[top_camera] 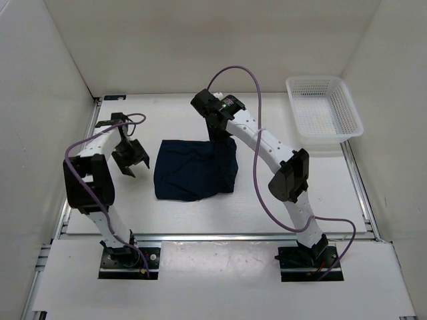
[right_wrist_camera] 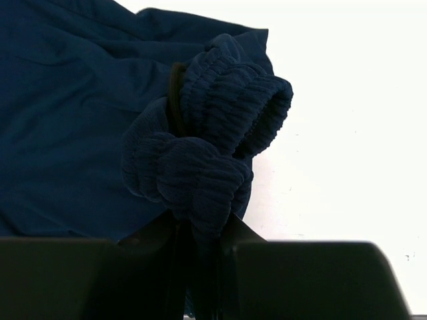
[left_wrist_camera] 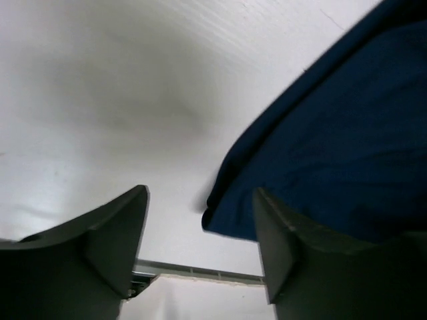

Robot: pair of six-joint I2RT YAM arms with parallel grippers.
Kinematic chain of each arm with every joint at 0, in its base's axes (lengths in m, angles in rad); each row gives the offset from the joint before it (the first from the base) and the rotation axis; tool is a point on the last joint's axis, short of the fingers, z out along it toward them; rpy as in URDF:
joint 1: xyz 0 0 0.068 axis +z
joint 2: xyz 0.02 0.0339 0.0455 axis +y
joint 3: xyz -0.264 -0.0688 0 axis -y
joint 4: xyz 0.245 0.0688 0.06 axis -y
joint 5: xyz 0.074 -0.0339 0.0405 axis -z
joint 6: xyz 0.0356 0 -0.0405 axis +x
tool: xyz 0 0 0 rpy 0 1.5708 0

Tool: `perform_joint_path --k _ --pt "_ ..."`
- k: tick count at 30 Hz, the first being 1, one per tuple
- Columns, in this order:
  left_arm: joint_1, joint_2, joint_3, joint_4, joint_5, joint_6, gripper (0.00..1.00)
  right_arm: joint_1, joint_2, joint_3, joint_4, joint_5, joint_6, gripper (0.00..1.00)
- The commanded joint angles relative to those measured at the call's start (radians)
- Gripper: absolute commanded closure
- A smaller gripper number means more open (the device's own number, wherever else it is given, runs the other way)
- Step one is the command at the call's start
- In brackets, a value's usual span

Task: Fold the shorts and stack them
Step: Fold the shorts

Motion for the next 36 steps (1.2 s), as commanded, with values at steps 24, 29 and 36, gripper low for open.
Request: perform_joint_path --k 24,29,36 --pt "-0.08 0.255 0.039 0.151 0.087 -0.01 0.9 0.005 -0.036 0.156 0.042 -0.059 -0.035 1.0" --pt "-0.08 0.255 0.039 0.151 0.087 -0.01 0.9 0.014 0.034 0.203 0.06 -0.093 -0.035 1.0" --pt "-0.057 0.217 0.039 0.103 0.087 -0.01 0.67 0.034 0.125 0.242 0.277 -0.297 -0.044 1.0"
